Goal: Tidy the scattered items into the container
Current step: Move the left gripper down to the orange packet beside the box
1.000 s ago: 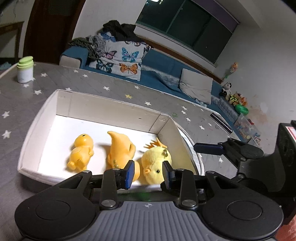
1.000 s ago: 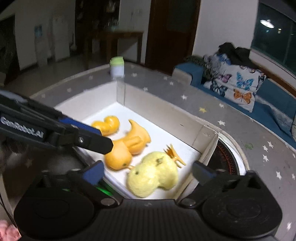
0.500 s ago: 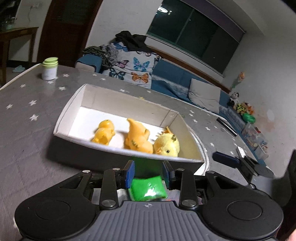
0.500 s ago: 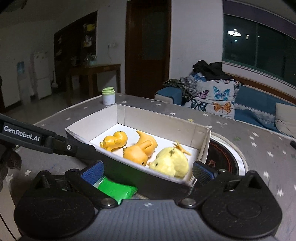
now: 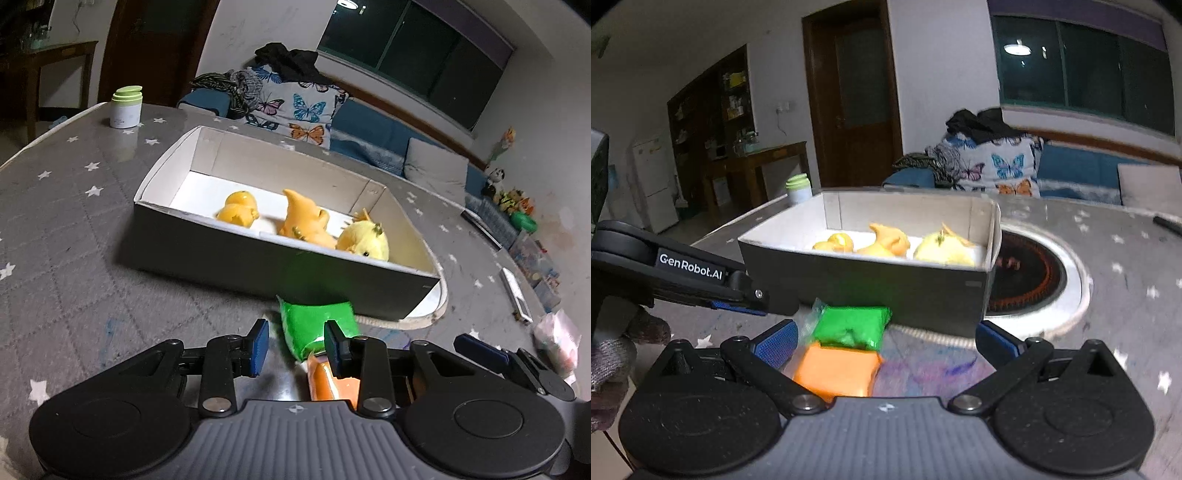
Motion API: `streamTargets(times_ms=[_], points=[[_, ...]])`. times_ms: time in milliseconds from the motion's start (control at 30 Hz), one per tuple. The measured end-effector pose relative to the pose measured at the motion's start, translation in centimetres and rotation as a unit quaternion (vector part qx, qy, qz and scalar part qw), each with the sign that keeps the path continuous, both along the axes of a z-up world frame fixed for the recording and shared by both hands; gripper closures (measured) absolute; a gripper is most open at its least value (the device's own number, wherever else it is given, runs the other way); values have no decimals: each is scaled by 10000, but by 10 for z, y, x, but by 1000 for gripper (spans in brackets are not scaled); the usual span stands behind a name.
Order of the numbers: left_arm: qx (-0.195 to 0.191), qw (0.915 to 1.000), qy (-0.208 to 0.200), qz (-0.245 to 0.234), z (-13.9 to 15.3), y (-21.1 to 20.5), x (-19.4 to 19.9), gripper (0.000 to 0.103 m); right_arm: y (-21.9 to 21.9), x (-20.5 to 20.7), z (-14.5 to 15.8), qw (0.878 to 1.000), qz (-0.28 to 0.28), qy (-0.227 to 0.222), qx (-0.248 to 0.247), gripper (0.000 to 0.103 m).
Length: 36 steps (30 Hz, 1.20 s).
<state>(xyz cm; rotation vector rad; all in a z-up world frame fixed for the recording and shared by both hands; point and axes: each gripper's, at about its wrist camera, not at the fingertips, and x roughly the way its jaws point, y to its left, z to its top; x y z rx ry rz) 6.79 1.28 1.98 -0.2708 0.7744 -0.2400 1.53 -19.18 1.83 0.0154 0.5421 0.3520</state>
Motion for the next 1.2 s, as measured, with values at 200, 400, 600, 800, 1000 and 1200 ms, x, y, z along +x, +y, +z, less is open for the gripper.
streamTargets(times_ms=[200, 400, 600, 800, 1000, 1200], points=[[200, 9997, 94, 42, -5, -5, -3, 68, 0, -2, -13, 9997, 20, 223, 94, 0], [425, 9990, 95, 70, -9, -10, -3, 68, 12, -3, -19, 9996, 107, 276, 10, 0], [564, 9983, 153, 50, -13, -12, -5, 68, 21, -6, -24, 9993, 136, 328, -141, 0], [450, 9988, 200, 32, -14, -8, -5, 68, 27, -6, -26, 9989, 193, 361, -224, 0], [341, 9992, 219, -51, -13, -8, -6, 68, 31, -6, -27, 9986, 251, 393, -252, 1], [225, 9990, 339, -200, -17, -14, -3, 68, 35, -5, -30, 9980, 339, 466, -258, 7]])
